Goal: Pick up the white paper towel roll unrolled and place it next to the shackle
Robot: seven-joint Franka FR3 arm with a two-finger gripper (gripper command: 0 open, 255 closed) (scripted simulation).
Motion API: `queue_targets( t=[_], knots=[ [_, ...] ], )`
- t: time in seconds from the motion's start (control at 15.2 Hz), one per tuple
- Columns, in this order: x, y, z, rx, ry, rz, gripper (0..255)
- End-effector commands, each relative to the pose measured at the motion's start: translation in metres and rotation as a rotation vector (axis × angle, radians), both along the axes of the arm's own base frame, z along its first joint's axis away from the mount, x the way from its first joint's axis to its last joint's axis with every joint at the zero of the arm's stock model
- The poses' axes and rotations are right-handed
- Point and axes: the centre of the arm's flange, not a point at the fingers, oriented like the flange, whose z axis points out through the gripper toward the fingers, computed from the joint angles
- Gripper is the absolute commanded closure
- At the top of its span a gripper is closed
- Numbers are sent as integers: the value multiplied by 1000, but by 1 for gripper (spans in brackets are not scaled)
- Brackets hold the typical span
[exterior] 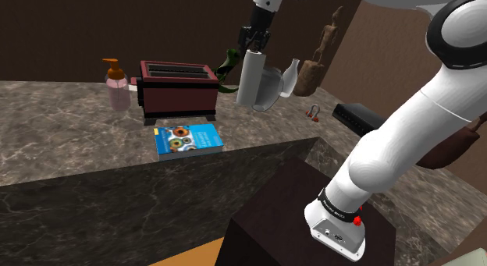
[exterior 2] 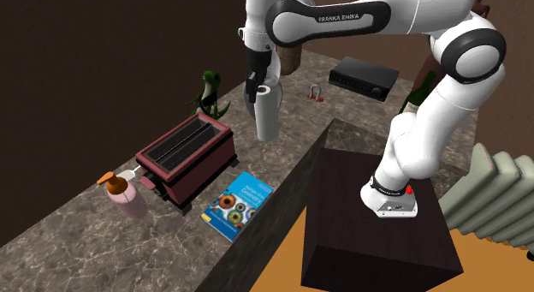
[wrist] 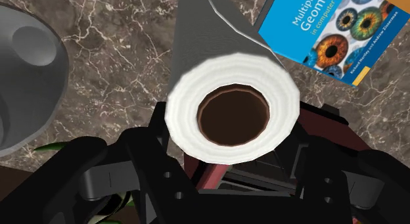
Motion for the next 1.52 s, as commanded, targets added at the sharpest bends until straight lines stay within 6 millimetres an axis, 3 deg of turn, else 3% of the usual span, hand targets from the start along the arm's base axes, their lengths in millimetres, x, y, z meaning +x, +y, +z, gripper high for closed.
queue_targets(
  t=[0.0, 1.45],
  knots=[
    [-1, 1, 11, 0, 0, 0, 255],
    [-1, 1, 127, 0, 0, 0, 255]
  ],
)
